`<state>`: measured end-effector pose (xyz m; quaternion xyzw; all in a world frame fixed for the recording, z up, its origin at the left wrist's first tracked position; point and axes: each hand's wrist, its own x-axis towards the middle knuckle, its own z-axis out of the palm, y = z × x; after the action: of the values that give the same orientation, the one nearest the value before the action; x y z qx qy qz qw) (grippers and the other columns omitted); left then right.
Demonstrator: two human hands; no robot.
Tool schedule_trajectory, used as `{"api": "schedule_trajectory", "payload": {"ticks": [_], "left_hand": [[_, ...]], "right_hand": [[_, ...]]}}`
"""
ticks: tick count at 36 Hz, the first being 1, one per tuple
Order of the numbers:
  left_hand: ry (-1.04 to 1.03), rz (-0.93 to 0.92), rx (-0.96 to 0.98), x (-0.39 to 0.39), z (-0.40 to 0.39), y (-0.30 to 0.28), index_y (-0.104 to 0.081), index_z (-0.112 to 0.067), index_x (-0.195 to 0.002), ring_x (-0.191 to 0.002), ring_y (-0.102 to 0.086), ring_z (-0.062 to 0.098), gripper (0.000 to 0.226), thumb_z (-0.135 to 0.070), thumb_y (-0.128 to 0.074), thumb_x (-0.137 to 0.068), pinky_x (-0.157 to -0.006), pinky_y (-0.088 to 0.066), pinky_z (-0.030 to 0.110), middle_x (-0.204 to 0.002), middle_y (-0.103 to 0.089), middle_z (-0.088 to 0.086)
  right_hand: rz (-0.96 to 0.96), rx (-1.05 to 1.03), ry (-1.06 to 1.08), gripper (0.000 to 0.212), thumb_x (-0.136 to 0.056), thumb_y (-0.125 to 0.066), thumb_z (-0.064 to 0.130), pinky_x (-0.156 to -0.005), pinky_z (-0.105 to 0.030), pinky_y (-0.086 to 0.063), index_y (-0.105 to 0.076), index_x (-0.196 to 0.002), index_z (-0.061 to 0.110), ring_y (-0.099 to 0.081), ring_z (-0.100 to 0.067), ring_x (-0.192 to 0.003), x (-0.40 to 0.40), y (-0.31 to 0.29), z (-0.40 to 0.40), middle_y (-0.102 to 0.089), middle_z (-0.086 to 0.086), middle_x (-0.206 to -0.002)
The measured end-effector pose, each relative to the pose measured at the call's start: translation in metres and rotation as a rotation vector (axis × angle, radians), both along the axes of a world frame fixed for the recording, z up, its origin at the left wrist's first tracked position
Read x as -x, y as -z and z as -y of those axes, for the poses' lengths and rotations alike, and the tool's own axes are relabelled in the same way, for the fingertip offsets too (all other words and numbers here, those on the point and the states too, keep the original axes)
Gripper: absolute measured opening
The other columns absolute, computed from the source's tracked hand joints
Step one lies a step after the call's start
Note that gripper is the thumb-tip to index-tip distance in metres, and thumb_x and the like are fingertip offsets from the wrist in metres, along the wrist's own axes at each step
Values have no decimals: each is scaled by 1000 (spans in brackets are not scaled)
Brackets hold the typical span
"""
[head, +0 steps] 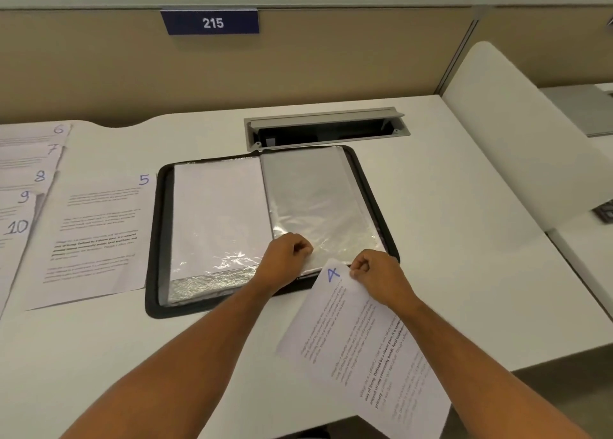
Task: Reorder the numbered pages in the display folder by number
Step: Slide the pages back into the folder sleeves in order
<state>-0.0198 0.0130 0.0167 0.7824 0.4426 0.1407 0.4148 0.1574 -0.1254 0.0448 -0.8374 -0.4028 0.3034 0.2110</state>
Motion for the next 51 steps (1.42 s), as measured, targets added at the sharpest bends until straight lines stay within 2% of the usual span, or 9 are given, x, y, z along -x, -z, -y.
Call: {"api": "schedule_trajectory", "payload": {"ticks": [9,14,23,29,34,38,43,46,51], "left_hand": [[138,-21,-125,4,2,7,-67,-21,-93,-84,-55,6,7,-26,-64,-96,-75,-44,24,-91,-60,-9],[256,-121,-304,5,6,15,-57,-26,-113,-94,-51,9,46,-54,-75,-81,-79,-47,26,-106,-54,-10],[295,-195,-586,10,10,16,-59,-8,-102,-77,-52,26,20,0,-60,-83,-61,-51,42,-93,-57,7],[269,-220,-556,17,10,19,-57,-7,-103,-76,-53,26,19,2,-58,-87,-57,-50,41,-94,-58,8],[266,-231,-538,17,10,20,-56,-8,-104,-76,-53,27,18,3,-57,-90,-55,-49,42,-94,-58,8],[256,-241,-534,14,10,19,-55,-8,-105,-76,-49,26,17,3,-51,-93,-58,-48,43,-94,-57,9],[266,-230,-521,14,10,17,-55,-8,-102,-75,-50,25,17,5,-53,-90,-56,-43,37,-92,-57,9],[264,-221,-516,14,8,15,-56,-10,-102,-78,-52,23,10,-4,-56,-95,-61,-49,37,-96,-58,6],[265,-164,-550,15,9,14,-57,-11,-99,-78,-52,21,1,-12,-57,-98,-58,-45,33,-94,-56,5]], "right_hand": [[21,-41,368,28,-89,-72,17,-62,-28,-43,-50,-107,13,-62,-20,-84,-11,-5,-5,-58,2,-90],[-18,-81,469,25,-88,-69,14,-64,-31,-44,-51,-105,11,-61,-20,-81,-17,-7,-7,-60,0,-91],[-76,-100,548,13,-88,-62,8,-82,-38,-55,-61,-95,18,-64,-24,-93,-19,-5,-9,-64,1,-94],[-133,-147,570,11,-90,-62,13,-74,-38,-54,-64,-100,17,-65,-23,-86,-16,4,-5,-70,-5,-101],[386,-363,257,7,-98,-61,10,-78,-32,-46,-61,-105,10,-57,-21,-89,2,12,9,-60,-6,-104],[706,-516,-361,8,-93,-64,1,-74,-40,-52,-67,-100,4,-59,-27,-81,23,28,15,-65,-12,-94],[593,-406,-634,40,-103,-50,27,-108,-41,-48,-63,-135,5,-59,-26,-125,50,43,8,-64,-13,-136],[509,-157,-662,65,-106,-23,50,-127,-37,-19,-28,-161,15,-21,-19,-155,50,46,2,-27,-4,-167],[541,-25,-705,66,-108,-13,56,-129,-41,0,1,-164,25,11,-13,-157,47,49,-5,2,2,-172]]}}
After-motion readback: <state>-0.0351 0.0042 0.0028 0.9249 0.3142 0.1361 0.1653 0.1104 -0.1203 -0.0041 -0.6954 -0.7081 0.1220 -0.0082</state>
